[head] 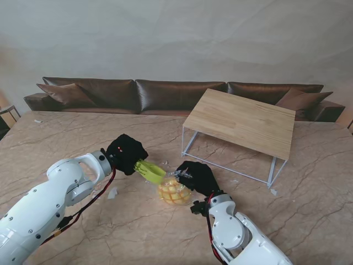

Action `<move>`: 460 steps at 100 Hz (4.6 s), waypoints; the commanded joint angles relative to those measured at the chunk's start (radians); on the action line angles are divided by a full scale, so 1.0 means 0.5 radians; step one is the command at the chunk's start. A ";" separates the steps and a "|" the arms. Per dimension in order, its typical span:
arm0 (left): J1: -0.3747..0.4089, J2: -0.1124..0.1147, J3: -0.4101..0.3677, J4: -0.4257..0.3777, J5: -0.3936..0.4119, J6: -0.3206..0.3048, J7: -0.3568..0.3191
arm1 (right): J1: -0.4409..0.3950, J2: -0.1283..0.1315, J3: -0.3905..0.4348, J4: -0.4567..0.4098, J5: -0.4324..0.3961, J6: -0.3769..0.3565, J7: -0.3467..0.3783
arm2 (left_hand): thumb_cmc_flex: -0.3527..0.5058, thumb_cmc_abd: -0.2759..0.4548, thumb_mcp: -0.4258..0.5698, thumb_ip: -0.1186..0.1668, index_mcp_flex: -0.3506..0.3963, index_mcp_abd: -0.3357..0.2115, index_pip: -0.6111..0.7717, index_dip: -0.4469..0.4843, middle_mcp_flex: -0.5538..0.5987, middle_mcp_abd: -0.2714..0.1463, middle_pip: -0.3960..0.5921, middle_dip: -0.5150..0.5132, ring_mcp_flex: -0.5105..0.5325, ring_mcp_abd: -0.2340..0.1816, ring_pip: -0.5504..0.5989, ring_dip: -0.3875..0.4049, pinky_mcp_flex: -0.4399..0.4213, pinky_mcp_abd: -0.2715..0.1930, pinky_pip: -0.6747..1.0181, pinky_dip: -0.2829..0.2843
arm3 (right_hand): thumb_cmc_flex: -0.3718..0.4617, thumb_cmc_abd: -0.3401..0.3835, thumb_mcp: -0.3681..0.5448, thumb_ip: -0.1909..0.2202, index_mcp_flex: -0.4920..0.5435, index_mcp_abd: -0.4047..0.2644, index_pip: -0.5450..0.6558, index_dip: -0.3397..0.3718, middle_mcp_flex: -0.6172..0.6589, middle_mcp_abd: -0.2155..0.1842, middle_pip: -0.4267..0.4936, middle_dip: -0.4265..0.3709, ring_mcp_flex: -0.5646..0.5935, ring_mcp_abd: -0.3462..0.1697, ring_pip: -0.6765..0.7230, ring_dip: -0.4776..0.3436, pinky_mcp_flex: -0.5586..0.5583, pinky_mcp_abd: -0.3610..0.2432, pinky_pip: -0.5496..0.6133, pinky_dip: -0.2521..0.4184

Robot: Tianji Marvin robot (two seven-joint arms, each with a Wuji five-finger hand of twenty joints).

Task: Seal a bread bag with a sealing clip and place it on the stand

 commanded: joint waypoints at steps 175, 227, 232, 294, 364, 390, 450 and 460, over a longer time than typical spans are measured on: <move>0.365 -0.045 -0.074 -0.290 -0.012 0.388 -0.127 | 0.090 -0.053 -0.095 0.062 0.039 0.029 -0.046 | -0.542 0.243 -0.697 -0.434 -0.964 0.273 -1.693 -1.884 -1.182 0.152 -1.701 -1.118 -1.215 -0.436 -2.474 -1.001 -1.675 -0.279 -1.568 -0.451 | -0.005 -0.070 0.203 0.071 0.077 -0.188 0.042 0.433 0.082 0.039 0.159 -0.071 0.069 0.018 0.107 -0.062 0.177 0.023 0.141 0.063; 0.712 -0.172 -0.524 -0.204 -0.720 0.589 0.211 | 0.040 -0.024 0.027 -0.225 0.077 0.140 0.003 | -0.437 0.597 -1.103 -0.330 -0.967 0.490 -2.052 -2.089 -1.471 0.234 -1.810 -1.197 -1.686 -0.639 -2.491 -1.193 -1.902 -0.796 -2.012 -0.760 | 0.009 -0.069 0.199 0.055 0.086 -0.193 0.023 0.484 0.093 0.052 0.149 -0.045 0.069 -0.008 0.096 -0.050 0.215 0.024 0.100 0.049; 0.720 -0.176 -0.534 -0.174 -0.764 0.613 0.204 | 0.027 -0.017 0.055 -0.283 0.078 0.169 0.015 | -0.428 0.603 -1.108 -0.327 -0.973 0.491 -2.059 -2.092 -1.479 0.231 -1.817 -1.200 -1.698 -0.643 -2.495 -1.195 -1.915 -0.816 -2.016 -0.761 | 0.009 -0.070 0.198 0.053 0.090 -0.196 0.024 0.487 0.093 0.053 0.147 -0.043 0.069 -0.008 0.095 -0.049 0.214 0.024 0.098 0.049; 0.612 -0.193 -0.489 0.133 -0.875 0.538 0.364 | 0.116 0.032 0.583 -0.873 0.250 0.860 0.240 | -0.375 0.659 -1.136 -0.290 -0.982 0.431 -1.995 -2.053 -1.457 0.187 -1.822 -1.201 -1.663 -0.687 -2.511 -1.189 -1.915 -0.823 -2.017 -0.759 | 0.017 -0.045 0.170 0.052 0.079 -0.176 -0.005 0.469 0.094 0.059 0.122 -0.018 0.068 0.003 0.100 -0.029 0.218 0.029 0.087 0.055; 0.522 -0.187 -0.471 0.295 -0.897 0.555 0.350 | 0.661 -0.068 0.884 -0.207 0.691 1.475 0.272 | -0.338 0.712 -1.174 -0.264 -0.986 0.418 -1.970 -2.038 -1.458 0.182 -1.824 -1.203 -1.670 -0.701 -2.522 -1.184 -1.937 -0.819 -2.029 -0.765 | 0.045 0.023 0.102 0.055 0.052 -0.049 -0.031 0.319 0.093 0.075 0.093 -0.038 0.072 0.012 0.122 -0.018 0.275 0.064 0.110 0.064; 0.503 -0.185 -0.454 0.327 -0.892 0.558 0.352 | 0.758 -0.117 0.910 0.104 0.653 1.580 0.174 | -0.327 0.733 -1.191 -0.253 -0.982 0.417 -1.955 -2.030 -1.459 0.180 -1.825 -1.203 -1.673 -0.702 -2.523 -1.184 -1.946 -0.811 -2.033 -0.767 | 0.038 0.071 0.059 0.010 0.010 -0.006 -0.044 0.168 0.059 0.072 0.046 -0.134 0.062 0.058 -0.017 -0.121 0.207 0.068 0.077 0.011; 0.525 -0.191 -0.434 0.222 -0.940 0.540 0.290 | 0.436 0.082 0.908 -0.219 -0.117 1.237 0.367 | -0.338 0.772 -1.246 -0.245 -1.030 0.420 -1.851 -1.970 -1.518 0.169 -1.847 -1.216 -1.717 -0.707 -2.545 -1.193 -1.958 -0.750 -2.033 -0.769 | -0.842 0.213 -0.458 0.249 -1.416 0.401 -0.948 0.157 -1.984 0.013 -0.513 -0.629 -1.914 -0.138 -1.657 -1.033 -1.781 -0.597 -1.434 -0.514; 0.546 -0.196 -0.444 0.180 -0.965 0.541 0.282 | 0.350 0.108 0.926 -0.329 -0.256 1.101 0.356 | -0.342 0.789 -1.267 -0.244 -1.028 0.428 -1.883 -1.988 -1.525 0.164 -1.850 -1.218 -1.704 -0.706 -2.541 -1.191 -1.935 -0.790 -2.014 -0.761 | -0.863 0.266 -0.512 0.257 -1.450 0.364 -0.928 0.131 -2.049 -0.007 -0.587 -0.670 -1.977 -0.226 -1.750 -1.149 -1.786 -0.675 -1.568 -0.613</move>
